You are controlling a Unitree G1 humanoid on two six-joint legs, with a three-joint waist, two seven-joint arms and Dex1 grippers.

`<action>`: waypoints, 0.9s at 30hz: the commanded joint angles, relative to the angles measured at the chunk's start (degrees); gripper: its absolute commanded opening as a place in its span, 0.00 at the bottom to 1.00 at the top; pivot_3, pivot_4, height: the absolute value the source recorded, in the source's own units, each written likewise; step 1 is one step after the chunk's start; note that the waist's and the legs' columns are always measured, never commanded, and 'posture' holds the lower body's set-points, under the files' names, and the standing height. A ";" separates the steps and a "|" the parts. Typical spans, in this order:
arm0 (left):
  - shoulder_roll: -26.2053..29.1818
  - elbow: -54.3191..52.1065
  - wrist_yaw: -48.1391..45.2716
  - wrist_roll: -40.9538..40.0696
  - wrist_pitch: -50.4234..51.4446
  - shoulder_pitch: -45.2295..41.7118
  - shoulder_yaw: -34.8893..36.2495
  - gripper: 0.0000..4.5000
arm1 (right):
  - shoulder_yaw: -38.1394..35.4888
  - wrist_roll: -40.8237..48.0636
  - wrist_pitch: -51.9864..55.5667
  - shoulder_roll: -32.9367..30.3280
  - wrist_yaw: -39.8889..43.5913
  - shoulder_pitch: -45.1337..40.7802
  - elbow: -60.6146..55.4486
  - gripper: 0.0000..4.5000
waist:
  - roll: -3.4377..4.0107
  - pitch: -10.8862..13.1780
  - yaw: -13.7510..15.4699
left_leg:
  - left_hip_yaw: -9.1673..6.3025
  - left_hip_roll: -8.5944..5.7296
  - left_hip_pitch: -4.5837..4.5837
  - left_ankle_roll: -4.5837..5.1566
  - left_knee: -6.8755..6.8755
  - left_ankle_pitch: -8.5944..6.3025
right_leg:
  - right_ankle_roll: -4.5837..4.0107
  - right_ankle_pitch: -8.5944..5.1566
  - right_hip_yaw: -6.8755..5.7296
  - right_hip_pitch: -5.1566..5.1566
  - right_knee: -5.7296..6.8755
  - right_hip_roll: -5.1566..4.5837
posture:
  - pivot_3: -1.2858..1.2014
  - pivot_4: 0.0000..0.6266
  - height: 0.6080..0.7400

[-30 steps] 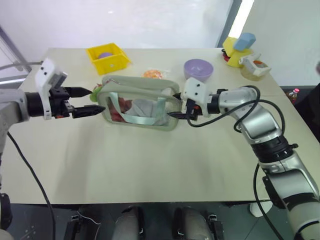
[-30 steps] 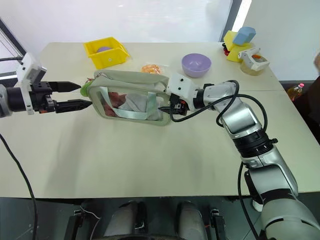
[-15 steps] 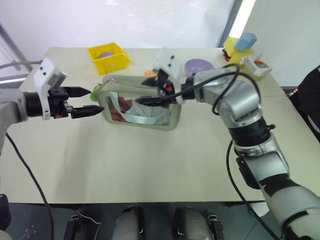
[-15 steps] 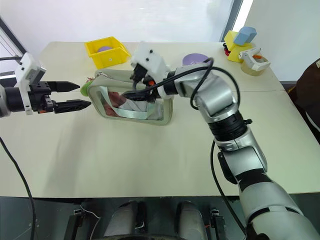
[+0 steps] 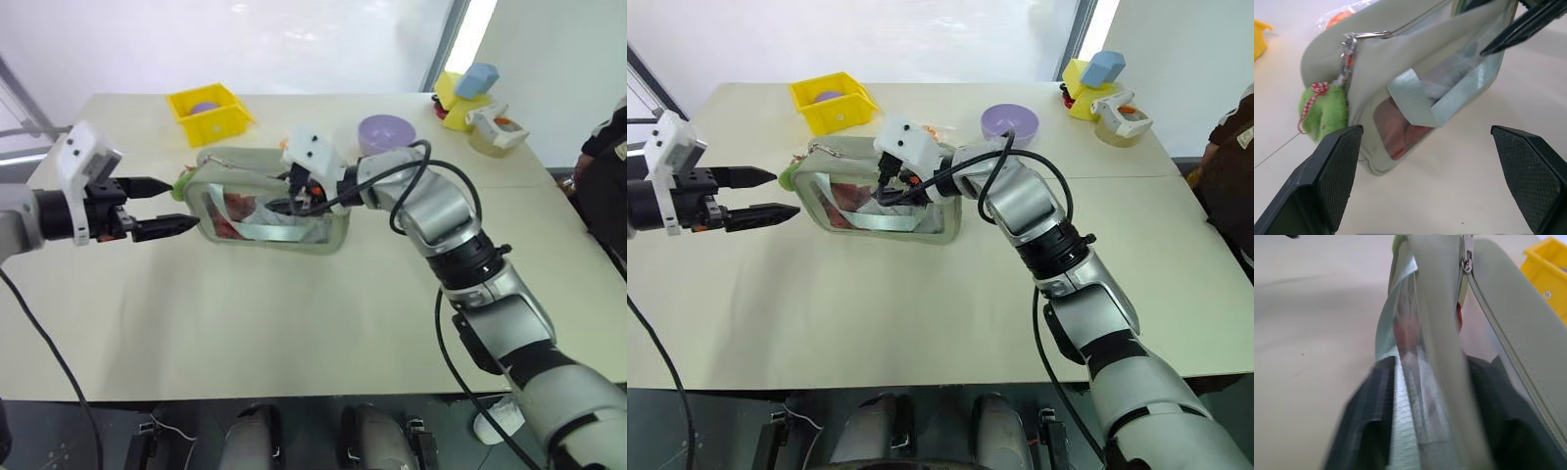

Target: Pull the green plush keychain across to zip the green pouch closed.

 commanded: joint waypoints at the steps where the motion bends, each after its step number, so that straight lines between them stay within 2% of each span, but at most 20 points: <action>1: 2.72 0.78 -0.78 1.03 -2.30 -0.16 3.06 1.00 | -0.02 -0.98 -5.89 -0.60 2.63 0.24 -2.00 0.00 | 0.00 0.00 0.02 | 0.00 0.00 0.00 0.00 0.00 0.00 | 0.00 0.00 0.00 0.00 0.00 0.00 | 0.52 0.24 1.00; 4: 4.78 4.53 -1.60 1.69 -3.33 -0.89 4.05 1.00 | 0.76 -2.81 -9.19 -1.76 4.27 0.75 -1.02 0.00 | 0.00 0.00 -0.02 | 0.02 0.00 0.00 0.00 0.00 0.00 | 0.00 0.00 0.00 -0.01 -0.01 0.00 | 0.52 0.24 1.00; 8: 5.72 4.23 -2.57 1.46 -4.03 0.40 4.73 1.00 | 0.15 -1.99 -5.75 -3.56 6.40 1.17 -3.23 0.00 | 0.00 0.00 0.18 | 0.05 0.00 0.00 0.00 -0.01 0.00 | 0.00 0.00 0.01 -0.04 -0.01 -0.01 | 0.52 0.24 1.00; 18: 4.92 3.36 -1.94 1.22 -4.73 1.24 5.00 1.00 | -4.00 4.54 18.80 -4.35 2.89 -0.43 -15.85 0.00 | 0.00 0.00 0.20 | 0.03 0.00 -0.02 0.00 0.00 0.00 | 0.00 0.00 0.01 -0.04 0.01 -0.01 | 0.52 0.24 1.00; 21: 4.46 3.67 -1.86 1.31 -5.22 0.63 4.23 1.00 | -4.38 5.49 20.34 -4.12 2.08 -0.25 -17.27 0.00 | 0.00 0.00 0.20 | 0.03 0.00 -0.02 0.00 0.00 0.00 | 0.00 0.00 0.01 -0.04 0.00 -0.01 | 0.52 0.24 1.00; 27: 3.33 3.61 -1.62 1.42 -5.57 -0.41 2.67 1.00 | -2.30 4.73 15.75 -2.93 0.60 3.45 -16.27 0.00 | -0.02 -0.01 0.18 | 0.04 -0.01 -0.02 0.00 0.00 0.00 | 0.00 0.00 0.01 -0.04 0.01 -0.01 | 0.52 0.24 1.00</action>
